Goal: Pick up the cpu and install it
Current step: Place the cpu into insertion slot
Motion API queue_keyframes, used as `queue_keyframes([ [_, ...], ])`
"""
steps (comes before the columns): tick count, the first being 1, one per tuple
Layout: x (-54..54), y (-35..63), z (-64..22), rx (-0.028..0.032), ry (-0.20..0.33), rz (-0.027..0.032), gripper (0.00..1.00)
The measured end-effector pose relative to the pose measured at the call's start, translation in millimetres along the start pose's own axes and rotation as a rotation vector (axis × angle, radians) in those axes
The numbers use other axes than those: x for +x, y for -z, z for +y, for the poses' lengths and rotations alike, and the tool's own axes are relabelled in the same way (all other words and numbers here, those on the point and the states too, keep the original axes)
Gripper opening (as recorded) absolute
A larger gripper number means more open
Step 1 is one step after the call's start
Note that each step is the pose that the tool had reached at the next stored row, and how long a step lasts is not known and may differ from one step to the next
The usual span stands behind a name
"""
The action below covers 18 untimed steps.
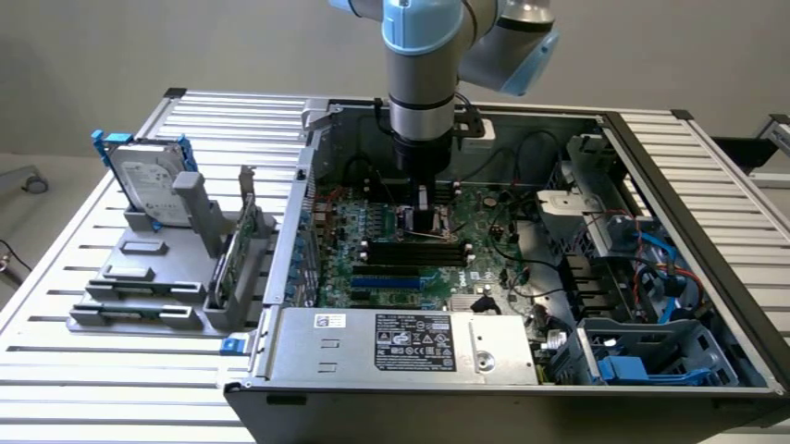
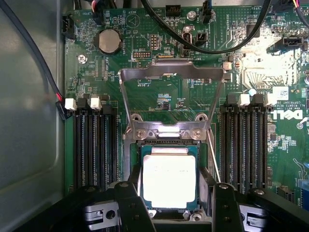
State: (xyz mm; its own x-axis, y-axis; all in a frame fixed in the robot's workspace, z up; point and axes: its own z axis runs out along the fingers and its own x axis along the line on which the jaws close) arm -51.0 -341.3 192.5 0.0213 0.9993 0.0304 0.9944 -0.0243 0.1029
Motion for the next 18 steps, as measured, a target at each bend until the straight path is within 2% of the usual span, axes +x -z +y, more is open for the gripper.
queue_keyframes([
  [6, 0.2, -0.5, 0.1, -0.0006, 0.000, 0.0011, 0.56],
  [7, 0.1, -0.3, 0.1, -0.0003, 0.000, 0.0005, 0.62],
  [13, 0.2, 0.3, 0.1, 0.0000, 0.000, 0.0000, 0.62],
  [18, 0.4, 6.4, 0.7, 0.0000, 0.000, 0.0000, 0.62],
])
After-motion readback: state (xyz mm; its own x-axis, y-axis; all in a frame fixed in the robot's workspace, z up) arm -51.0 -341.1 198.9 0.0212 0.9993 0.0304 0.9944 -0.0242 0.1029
